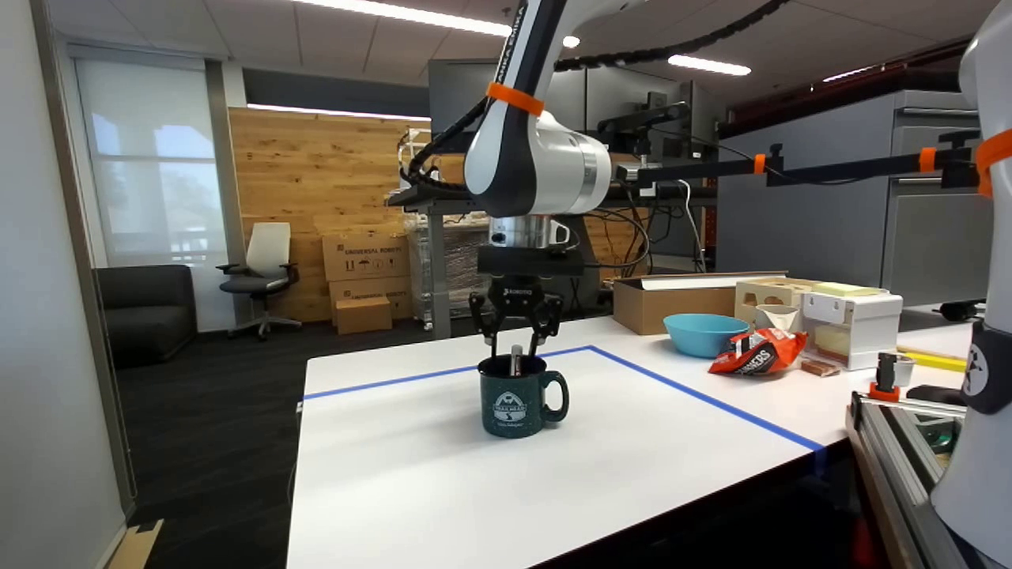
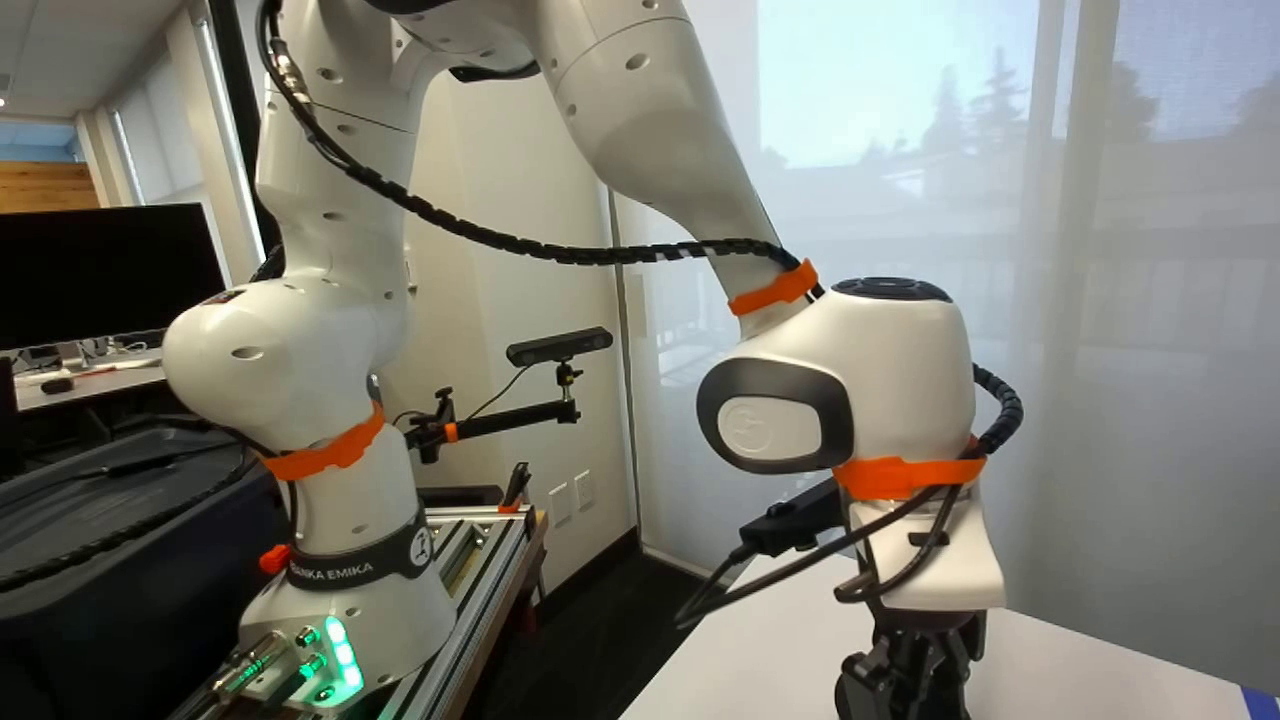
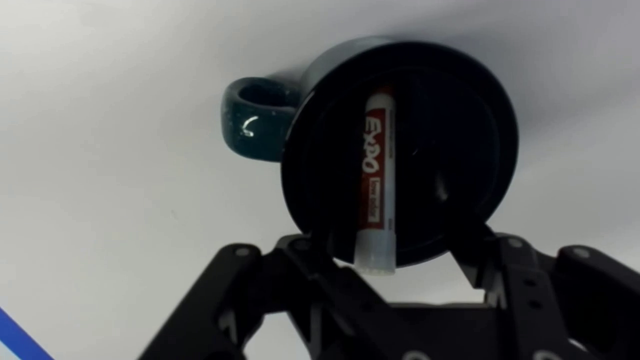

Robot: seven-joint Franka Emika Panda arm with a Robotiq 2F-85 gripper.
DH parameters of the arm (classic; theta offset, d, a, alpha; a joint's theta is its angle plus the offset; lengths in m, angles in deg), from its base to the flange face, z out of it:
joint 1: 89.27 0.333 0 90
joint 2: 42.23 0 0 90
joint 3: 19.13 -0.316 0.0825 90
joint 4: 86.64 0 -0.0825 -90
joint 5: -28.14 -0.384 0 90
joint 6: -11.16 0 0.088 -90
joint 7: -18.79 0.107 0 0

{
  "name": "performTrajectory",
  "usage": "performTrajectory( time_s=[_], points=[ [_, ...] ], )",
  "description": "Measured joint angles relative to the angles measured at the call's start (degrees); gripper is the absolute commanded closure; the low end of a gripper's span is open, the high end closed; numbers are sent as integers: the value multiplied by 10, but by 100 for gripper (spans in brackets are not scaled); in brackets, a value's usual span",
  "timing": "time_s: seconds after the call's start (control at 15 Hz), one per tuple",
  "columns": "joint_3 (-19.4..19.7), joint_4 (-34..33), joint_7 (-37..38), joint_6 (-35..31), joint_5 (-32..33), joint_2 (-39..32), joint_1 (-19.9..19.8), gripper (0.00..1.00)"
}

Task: Put the marker on the table

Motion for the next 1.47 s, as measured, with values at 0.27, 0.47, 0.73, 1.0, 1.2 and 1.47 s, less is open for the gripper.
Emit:
performTrajectory(
  time_s=[0.27,0.47,0.73,1.0,1.2,1.47],
  points=[
    [5,4,3,0,16,-2,0,46],
    [8,4,8,0,26,-9,0,42],
    [10,4,8,0,39,-27,0,66],
    [11,4,8,0,53,-38,2,97],
    [10,5,6,-1,58,-37,8,100],
    [6,13,0,-1,63,-25,14,100]
  ],
)
